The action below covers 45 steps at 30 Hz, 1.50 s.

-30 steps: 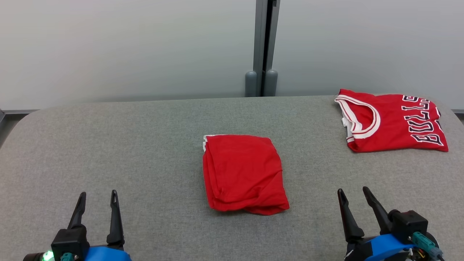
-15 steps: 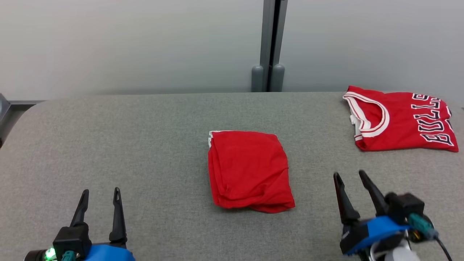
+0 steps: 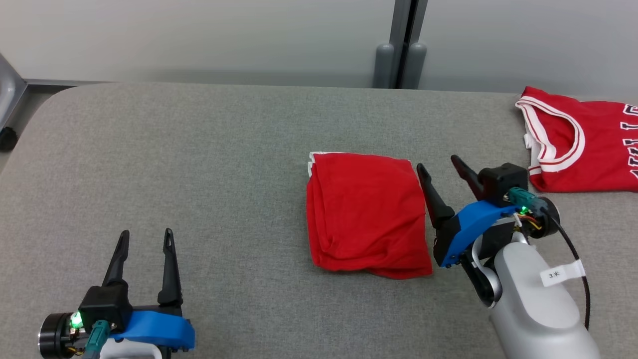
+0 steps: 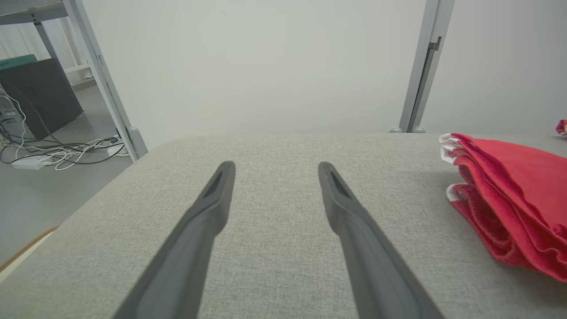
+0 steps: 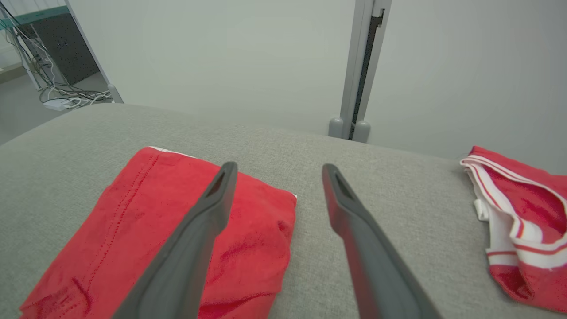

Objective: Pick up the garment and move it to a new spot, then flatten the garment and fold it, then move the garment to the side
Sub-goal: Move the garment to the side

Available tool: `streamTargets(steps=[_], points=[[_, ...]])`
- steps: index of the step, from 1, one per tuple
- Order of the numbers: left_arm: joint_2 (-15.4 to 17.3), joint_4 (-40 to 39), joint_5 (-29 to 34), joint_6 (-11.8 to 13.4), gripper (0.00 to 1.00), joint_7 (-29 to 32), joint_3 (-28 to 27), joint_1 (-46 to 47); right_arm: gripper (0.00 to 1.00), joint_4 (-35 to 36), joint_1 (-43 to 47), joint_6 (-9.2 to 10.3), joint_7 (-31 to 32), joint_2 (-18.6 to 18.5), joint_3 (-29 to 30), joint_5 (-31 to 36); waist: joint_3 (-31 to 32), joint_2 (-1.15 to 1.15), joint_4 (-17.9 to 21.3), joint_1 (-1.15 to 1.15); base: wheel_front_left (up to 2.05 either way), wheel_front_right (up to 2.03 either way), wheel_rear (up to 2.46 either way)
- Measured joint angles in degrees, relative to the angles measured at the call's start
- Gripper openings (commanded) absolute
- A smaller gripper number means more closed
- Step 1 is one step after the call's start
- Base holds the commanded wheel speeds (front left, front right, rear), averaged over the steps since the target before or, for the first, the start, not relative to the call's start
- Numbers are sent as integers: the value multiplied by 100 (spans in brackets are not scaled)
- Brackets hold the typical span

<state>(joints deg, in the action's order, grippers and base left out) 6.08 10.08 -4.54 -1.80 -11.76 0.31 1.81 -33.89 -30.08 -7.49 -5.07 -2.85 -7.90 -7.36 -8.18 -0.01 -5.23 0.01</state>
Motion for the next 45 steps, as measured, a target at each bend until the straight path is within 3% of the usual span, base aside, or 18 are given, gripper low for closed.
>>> streamTargets(steps=[11, 17, 18, 20, 21, 28, 35, 45], points=[[-75, 232, -60, 32, 100, -175, 112, 372, 100, -1940, -699, 0, -109, 3, -343, -127, -490, 0, -147, 0, 0, 0, 0], [-98, 342, -107, 76, 100, -247, 175, 482, 100, -2457, -809, 1, -294, 3, -793, -421, -634, 0, -203, -1, 0, 0, 0], [-98, 358, -116, 77, 100, -253, 175, 496, 76, -2501, -829, 1, -285, -10, -905, -472, -647, 1, -191, -2, 0, 0, 0], [-110, 389, -146, 78, 100, -274, 185, 517, 9, -2498, -845, 9, -309, -21, -1111, -691, -667, 2, -172, -2, 0, 0, 0], [-113, 405, -149, 79, 100, -279, 197, 526, 0, -2493, -846, 9, -349, -22, -1194, -801, -677, 1, -167, -2, 0, 0, 0], [-125, 392, -170, 101, 100, -307, 213, 662, 0, -2611, -1334, -1, -709, -20, -1433, -643, -730, 1, -65, -1, 0, 0, 0], [-111, 172, -148, 112, 100, -323, 233, 890, 0, -2635, -2147, -1, -710, -401, -2016, -422, -946, 1, 76, -1, 0, 0, 0], [99, -599, 9, 204, 100, -328, 165, 1067, 0, -2357, -3378, -1, -609, -1240, -2900, -839, -1773, 0, 970, 0, 0, 0, 0]])
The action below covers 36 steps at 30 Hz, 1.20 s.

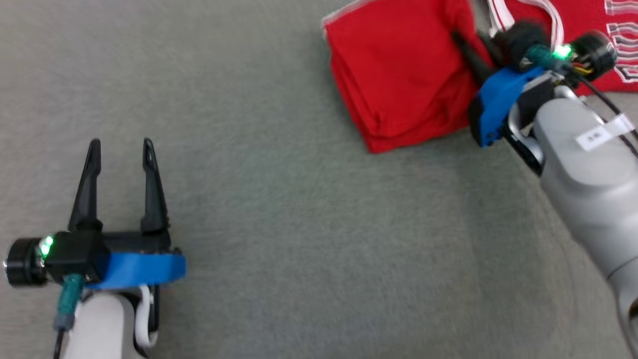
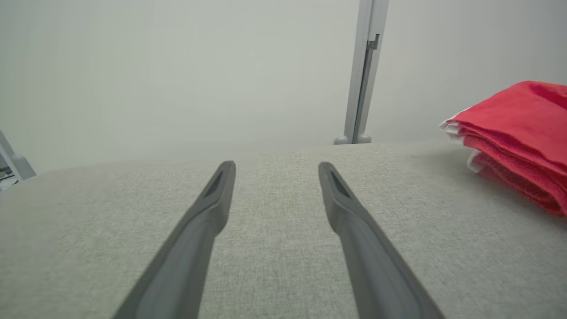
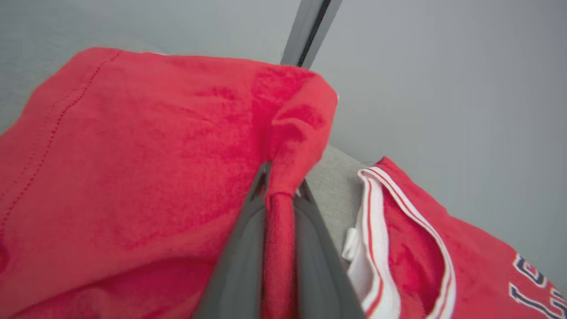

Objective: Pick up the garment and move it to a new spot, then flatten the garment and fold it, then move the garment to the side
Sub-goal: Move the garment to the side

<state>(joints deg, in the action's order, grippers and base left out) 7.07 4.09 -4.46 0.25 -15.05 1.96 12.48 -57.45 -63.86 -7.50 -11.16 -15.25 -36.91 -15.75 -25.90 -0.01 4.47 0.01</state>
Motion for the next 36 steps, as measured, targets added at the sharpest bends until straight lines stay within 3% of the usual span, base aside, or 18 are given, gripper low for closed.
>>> streamTargets(steps=[7, 13, 24, 29, 31, 32, 36], points=[[319, -690, 183, 5, 100, 275, -1, 112, 0, 305, -723, 1, -55, -592, -82, -580, -614, 0, 729, 0, 0, 0, 0], [537, -1436, 349, -24, 100, 651, 54, 190, 0, 404, -1112, 0, -49, -1222, -204, -957, -977, -1, 1091, 0, 0, 0, 0], [710, -2078, 392, -30, 100, 994, 58, 213, 0, -92, -1579, 0, 257, -1748, -497, -1472, -1278, 0, 1122, -1, 0, 0, 0], [740, -2150, 385, -24, 100, 1016, 37, 214, 0, -535, -1765, 0, 336, -1751, -630, -1408, -1402, 1, 1017, -1, 0, 0, 0], [743, -2154, 357, -19, 100, 1016, 27, 215, 29, -750, -1834, 0, 247, -1713, -611, -1388, -1442, 0, 975, 0, 0, 0, 0], [743, -2151, 352, -8, 100, 1015, 24, 215, 97, -872, -1887, 0, 197, -1705, -620, -1306, -1456, 0, 956, 0, 0, 0, 0], [734, -2097, 337, 9, 100, 954, 38, 220, 100, -1256, -2053, 0, -49, -1659, -561, -1107, -1470, 0, 865, 0, 0, 0, 0]])
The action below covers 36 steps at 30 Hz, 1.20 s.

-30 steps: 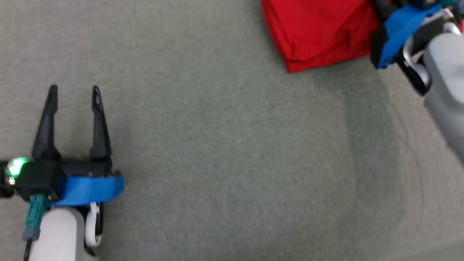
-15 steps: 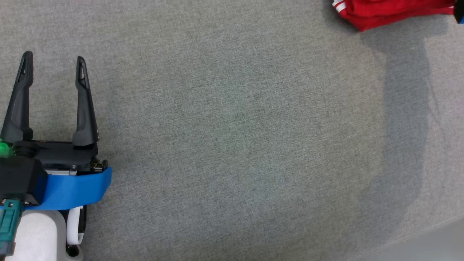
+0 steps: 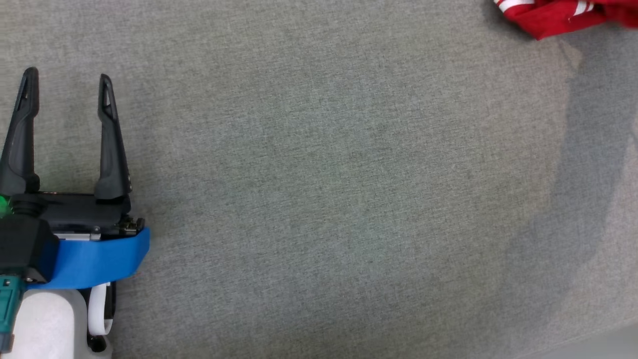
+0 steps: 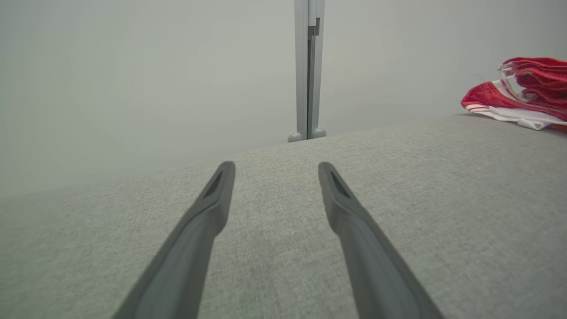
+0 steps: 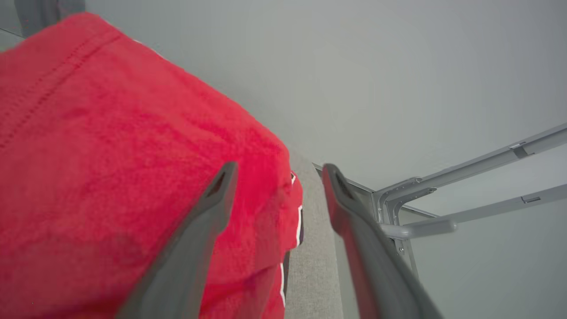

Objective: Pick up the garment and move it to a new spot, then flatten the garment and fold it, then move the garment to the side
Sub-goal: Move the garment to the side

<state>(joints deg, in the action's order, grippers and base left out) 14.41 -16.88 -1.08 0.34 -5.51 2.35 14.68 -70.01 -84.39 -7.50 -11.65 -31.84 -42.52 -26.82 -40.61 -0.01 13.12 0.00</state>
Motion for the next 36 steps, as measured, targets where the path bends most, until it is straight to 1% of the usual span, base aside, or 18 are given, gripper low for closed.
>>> streamTargets(steps=[4, 8, 12, 16, 21, 29, 36], points=[[-30, 187, -67, 42, 100, -122, -2, 14, 100, -162, -26, 0, -210, 108, 109, 135, 141, 0, -79, 0, 0, 0, 0], [-80, 456, -160, 92, 100, -278, -26, -55, 100, -107, 19, 0, -315, 229, 345, 165, 451, 0, -187, -1, 0, 0, 0], [-153, 748, -290, 149, 100, -445, -104, -233, 100, 690, 338, 1, -332, 292, 787, 291, 848, 1, -311, -1, 0, 0, 0], [-240, 1000, -414, 205, 100, -571, -143, -472, 100, 1511, 1163, 0, -330, 513, 1337, 499, 1268, 1, -439, -2, 0, 0, 0], [-345, 1333, -552, 231, 100, -690, -146, -767, 100, 2454, 2256, 0, -332, 1024, 1948, 779, 1795, 2, -614, -2, 0, 0, 0], [-439, 1814, -722, 165, 100, -822, -88, -1048, 100, 3416, 3950, 1, -332, 1812, 2616, 1123, 2449, 2, -896, -2, 0, 0, 0], [-524, 2221, -795, 122, 100, -875, 14, -1139, 100, 4031, 5243, 1, -332, 2205, 3175, 1443, 2840, 2, -1080, -2, 0, 0, 0]])
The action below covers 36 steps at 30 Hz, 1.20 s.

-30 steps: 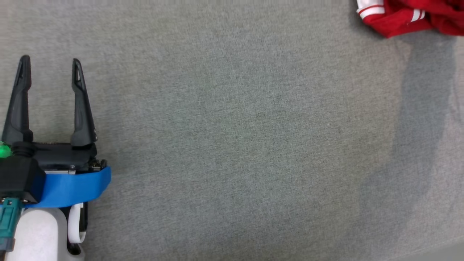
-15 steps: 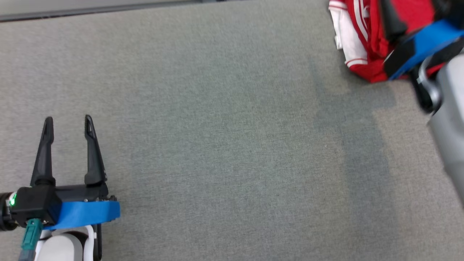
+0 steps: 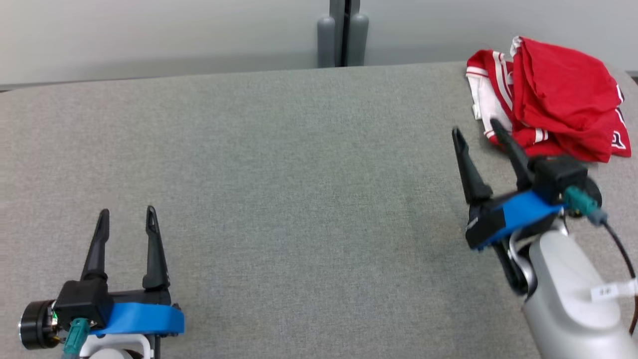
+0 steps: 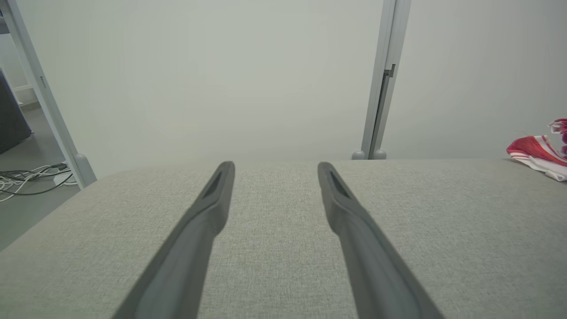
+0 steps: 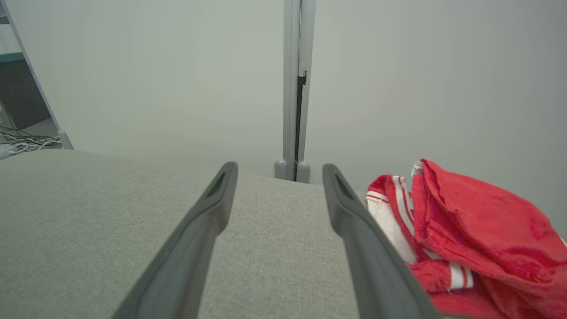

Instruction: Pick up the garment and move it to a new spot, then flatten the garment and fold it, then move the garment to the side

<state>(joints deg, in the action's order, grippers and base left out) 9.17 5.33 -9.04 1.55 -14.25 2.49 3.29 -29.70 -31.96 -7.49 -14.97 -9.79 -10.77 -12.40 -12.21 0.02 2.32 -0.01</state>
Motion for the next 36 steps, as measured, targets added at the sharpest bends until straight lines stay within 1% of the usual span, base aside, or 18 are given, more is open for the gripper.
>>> streamTargets(steps=[8, 19, 28, 36], points=[[-55, 376, -60, -18, 100, -32, 47, -146, 100, 509, 1212, 0, 1, 220, 516, 299, 426, 0, -80, 0, 0, 0, 0], [-35, 745, -152, -58, 100, -55, 76, -363, 100, 880, 2409, 0, 3, 556, 1006, 569, 1004, -1, -114, 0, 0, 0, 0], [-31, 858, -203, -66, 100, -55, 160, -449, 100, 1294, 2792, 0, 222, 675, 1156, 656, 1166, -2, -161, 1, 0, 0, 0], [32, 957, -207, -33, 100, 14, 188, -441, 100, 1481, 2868, 0, 435, 684, 1174, 476, 1214, -2, -232, 1, 0, 0, 0]])
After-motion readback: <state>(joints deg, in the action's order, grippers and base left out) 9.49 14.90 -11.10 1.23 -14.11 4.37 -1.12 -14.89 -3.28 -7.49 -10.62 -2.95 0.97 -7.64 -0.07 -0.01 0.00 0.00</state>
